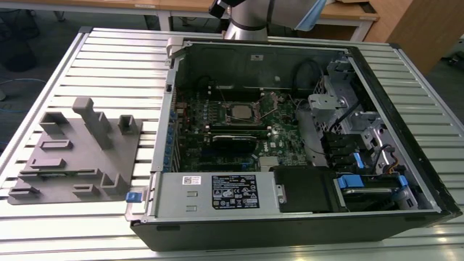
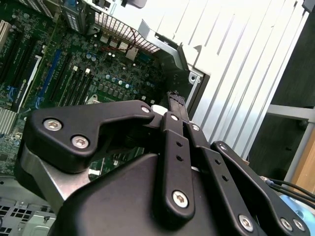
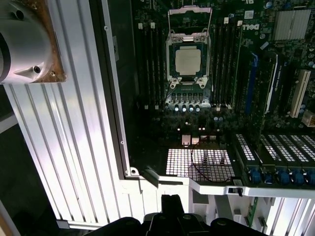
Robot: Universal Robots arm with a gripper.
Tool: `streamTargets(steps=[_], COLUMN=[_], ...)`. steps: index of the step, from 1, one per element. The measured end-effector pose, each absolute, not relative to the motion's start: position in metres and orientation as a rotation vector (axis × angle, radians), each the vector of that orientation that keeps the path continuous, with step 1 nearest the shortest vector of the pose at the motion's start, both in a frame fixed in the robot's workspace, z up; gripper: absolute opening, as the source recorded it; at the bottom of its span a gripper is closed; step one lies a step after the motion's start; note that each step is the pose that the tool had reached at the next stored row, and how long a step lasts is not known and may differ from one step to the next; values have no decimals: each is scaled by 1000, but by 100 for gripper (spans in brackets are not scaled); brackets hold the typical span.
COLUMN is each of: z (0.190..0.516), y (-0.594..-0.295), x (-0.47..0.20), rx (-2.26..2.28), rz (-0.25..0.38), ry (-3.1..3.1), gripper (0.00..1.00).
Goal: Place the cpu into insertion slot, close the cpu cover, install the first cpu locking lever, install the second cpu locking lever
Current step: 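Close the cpu cover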
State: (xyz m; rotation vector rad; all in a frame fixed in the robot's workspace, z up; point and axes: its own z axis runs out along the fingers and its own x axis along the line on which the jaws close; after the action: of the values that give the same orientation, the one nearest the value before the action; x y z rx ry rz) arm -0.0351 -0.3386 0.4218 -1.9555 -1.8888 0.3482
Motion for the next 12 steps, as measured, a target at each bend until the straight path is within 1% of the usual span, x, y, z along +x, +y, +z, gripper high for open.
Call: streamTargets(steps=[12], z=[426], y=[-339], x=[-35], rx=[-1955], rz=[348], ry=[-1889], gripper=[11])
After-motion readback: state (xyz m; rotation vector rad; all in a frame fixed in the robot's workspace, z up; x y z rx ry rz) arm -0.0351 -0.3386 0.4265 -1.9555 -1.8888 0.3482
